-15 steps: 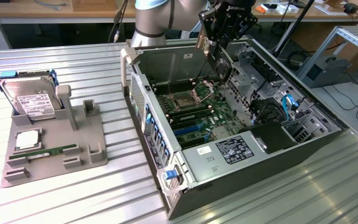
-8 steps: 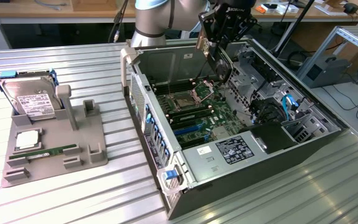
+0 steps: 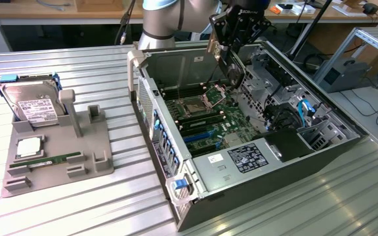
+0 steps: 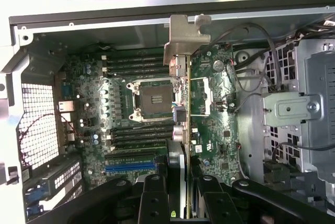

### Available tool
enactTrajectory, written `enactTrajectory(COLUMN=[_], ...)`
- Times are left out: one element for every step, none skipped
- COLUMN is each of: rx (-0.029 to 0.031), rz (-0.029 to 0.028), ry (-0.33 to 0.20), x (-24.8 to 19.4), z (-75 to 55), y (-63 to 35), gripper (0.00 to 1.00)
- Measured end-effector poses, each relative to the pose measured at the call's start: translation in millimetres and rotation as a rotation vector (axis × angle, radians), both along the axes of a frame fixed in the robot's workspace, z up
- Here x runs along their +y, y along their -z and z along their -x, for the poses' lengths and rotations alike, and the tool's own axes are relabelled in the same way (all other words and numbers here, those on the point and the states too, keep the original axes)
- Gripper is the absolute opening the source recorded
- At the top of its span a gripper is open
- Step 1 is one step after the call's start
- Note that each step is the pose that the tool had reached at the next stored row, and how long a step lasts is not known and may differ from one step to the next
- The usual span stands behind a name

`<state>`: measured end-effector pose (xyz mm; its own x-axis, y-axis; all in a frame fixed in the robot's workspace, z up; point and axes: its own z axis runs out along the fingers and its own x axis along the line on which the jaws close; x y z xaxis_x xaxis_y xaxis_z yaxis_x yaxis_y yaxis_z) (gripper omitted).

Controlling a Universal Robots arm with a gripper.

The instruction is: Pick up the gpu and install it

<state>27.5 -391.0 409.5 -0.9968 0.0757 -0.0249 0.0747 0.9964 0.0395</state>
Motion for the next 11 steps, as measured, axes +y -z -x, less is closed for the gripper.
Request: enactTrajectory(rx=[0.0, 0.0, 0.0, 0.0, 0.0, 0.0, 0.0, 0.0, 0.0, 0.0, 0.0], rz=[0.0, 0.0, -0.0001, -0.0001, 0.0, -0.0001, 0.0, 0.0, 0.0, 0.0, -0.0001], ry=[0.0, 0.0, 0.0, 0.0, 0.0, 0.0, 0.0, 0.0, 0.0, 0.0, 0.0], x=[0.0, 0.0, 0.0, 0.0, 0.0, 0.0, 0.0, 0.0, 0.0, 0.0, 0.0], z=[0.0, 0.0, -0.1, -0.1, -0.1, -0.1, -0.2, -0.2, -0.2, -0.3, -0.3], y=[0.2, 0.5, 1.0, 1.4, 1.7, 1.9, 2.5, 2.9, 3.3, 3.8, 4.1], gripper=[0.27, 0.27, 0.27, 0.27, 0.27, 0.27, 0.27, 0.27, 0.27, 0.27, 0.27])
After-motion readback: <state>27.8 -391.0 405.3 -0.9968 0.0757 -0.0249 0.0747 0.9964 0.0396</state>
